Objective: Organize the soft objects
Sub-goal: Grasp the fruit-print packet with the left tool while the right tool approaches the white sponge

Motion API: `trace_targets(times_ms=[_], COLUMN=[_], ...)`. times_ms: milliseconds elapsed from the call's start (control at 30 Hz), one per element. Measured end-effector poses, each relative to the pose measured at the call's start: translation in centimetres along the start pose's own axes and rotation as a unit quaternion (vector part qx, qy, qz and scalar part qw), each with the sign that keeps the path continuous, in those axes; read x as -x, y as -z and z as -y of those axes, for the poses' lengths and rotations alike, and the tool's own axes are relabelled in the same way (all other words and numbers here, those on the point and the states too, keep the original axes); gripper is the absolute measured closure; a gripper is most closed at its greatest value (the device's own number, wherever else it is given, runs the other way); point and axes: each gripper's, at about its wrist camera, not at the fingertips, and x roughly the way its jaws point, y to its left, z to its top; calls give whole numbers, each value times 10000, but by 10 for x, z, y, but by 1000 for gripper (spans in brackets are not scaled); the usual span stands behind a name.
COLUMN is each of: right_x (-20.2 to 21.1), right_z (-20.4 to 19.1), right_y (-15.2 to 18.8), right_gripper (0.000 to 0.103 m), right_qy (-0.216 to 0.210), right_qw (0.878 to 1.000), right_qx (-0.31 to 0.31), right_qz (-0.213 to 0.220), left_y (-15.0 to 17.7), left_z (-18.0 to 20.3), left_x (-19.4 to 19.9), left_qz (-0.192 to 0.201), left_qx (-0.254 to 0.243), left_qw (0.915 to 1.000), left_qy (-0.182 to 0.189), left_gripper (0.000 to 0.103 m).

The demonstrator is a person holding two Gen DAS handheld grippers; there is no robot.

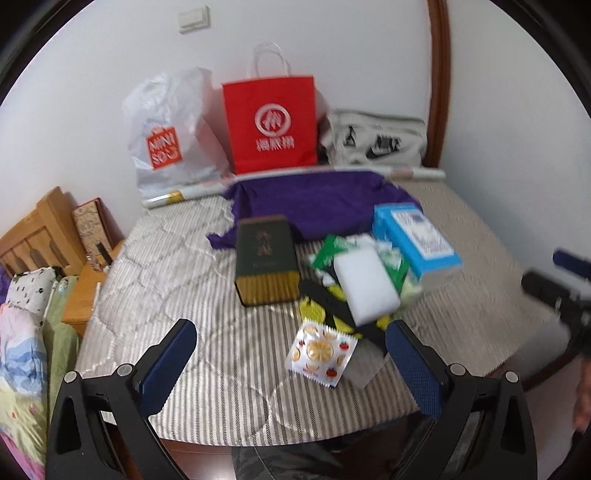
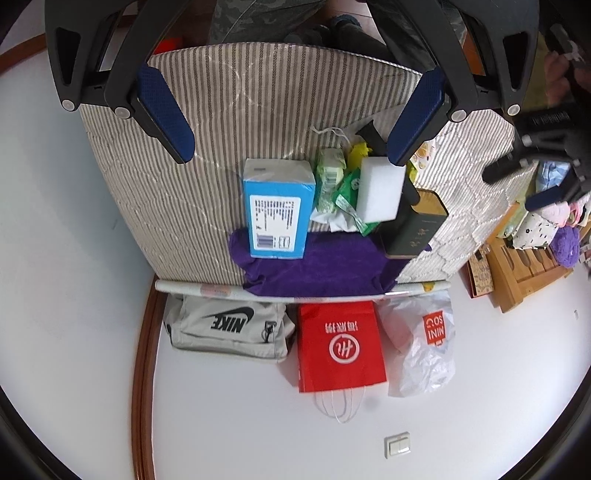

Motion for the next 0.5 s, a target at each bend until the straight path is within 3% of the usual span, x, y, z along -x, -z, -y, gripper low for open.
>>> trace_targets(times_ms=[500], right_x=[-64], right_z=[5], right_y=[17], right_gripper=[0], right_qy=[-14], right_qw=[9983], right_qx=[21], right_qz=[-576], left_y=[29], left_z=[8], left_x=[-76], left_qz=[-398], left_qx=[-589], left_qw=[9953], left_qy=[653], left_gripper=[0])
